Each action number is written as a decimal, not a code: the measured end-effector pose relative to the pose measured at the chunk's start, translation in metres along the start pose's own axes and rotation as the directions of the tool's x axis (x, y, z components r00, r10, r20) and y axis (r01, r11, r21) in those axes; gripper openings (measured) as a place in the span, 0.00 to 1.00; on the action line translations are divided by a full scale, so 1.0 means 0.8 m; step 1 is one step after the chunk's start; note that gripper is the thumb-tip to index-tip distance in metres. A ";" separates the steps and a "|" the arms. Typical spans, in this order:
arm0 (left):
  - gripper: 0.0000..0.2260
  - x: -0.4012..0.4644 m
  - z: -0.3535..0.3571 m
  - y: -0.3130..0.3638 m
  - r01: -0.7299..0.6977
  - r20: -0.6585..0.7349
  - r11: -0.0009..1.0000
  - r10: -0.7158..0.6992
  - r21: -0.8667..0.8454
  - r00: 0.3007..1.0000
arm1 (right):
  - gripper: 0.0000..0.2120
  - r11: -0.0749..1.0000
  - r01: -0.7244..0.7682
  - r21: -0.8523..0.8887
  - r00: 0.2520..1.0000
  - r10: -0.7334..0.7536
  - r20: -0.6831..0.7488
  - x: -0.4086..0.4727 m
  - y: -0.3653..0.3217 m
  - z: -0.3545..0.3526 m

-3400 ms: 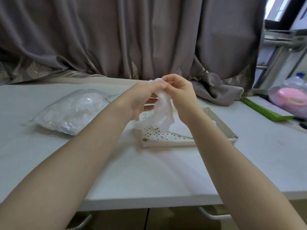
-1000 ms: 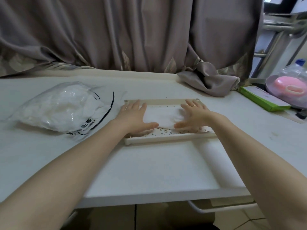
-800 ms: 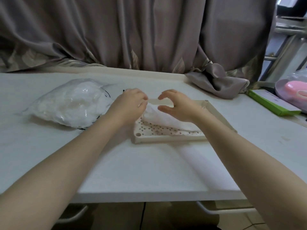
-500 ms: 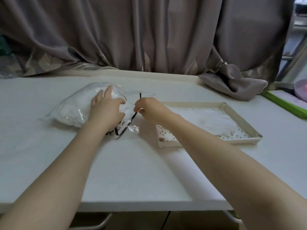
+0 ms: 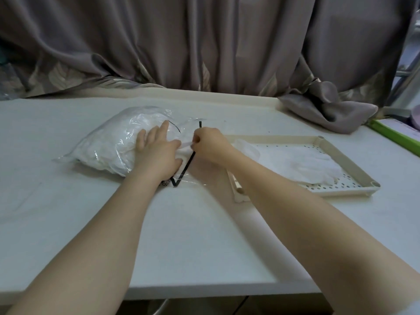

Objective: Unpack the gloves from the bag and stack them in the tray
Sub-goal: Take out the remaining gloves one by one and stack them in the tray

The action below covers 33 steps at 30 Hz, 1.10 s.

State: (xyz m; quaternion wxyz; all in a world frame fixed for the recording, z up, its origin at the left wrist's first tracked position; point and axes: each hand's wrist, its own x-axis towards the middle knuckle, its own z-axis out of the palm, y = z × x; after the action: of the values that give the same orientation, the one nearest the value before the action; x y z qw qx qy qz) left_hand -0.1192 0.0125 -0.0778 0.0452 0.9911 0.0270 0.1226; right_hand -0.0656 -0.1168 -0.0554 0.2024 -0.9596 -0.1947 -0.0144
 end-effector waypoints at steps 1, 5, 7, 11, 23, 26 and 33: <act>0.19 0.000 0.001 0.000 0.015 -0.022 1.000 -0.015 0.000 1.000 | 0.06 0.995 -0.033 0.090 0.999 0.034 -0.005 -0.004 0.000 -0.009; 0.16 0.003 0.001 0.005 0.054 -0.070 0.998 -0.055 -0.008 0.996 | 0.09 0.597 -0.124 0.793 0.970 0.240 -0.029 -0.027 0.002 -0.052; 0.16 0.003 -0.001 0.003 0.066 -0.098 0.998 -0.068 -0.023 0.993 | 0.10 0.169 -0.077 0.983 0.973 0.227 0.037 -0.041 0.005 -0.063; 0.17 -0.001 -0.001 0.000 0.072 -0.076 0.997 -0.073 -0.008 0.994 | 0.12 -0.242 -0.009 0.970 0.989 0.140 0.044 -0.060 0.007 -0.082; 0.07 -0.026 -0.035 0.079 -0.413 -0.558 0.896 0.261 -0.163 0.788 | 0.15 -0.562 0.134 0.816 0.988 0.142 -0.064 -0.089 0.038 -0.136; 0.03 -0.027 -0.043 0.090 -0.320 -0.362 0.736 0.108 -0.597 0.926 | 0.14 -0.535 0.166 0.829 0.973 0.227 -0.048 -0.102 0.054 -0.151; 0.09 -0.024 -0.090 0.131 0.006 0.014 0.232 0.032 -0.973 0.999 | 0.14 -0.174 -0.007 0.985 0.810 0.576 0.108 -0.129 0.136 -0.166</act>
State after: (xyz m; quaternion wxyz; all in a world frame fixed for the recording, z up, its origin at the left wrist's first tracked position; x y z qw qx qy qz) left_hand -0.1510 -0.0867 -0.0032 0.6490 0.7518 -0.0636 0.0978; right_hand -0.1125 -0.2987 0.0137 0.8643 -0.4834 0.1384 -0.0064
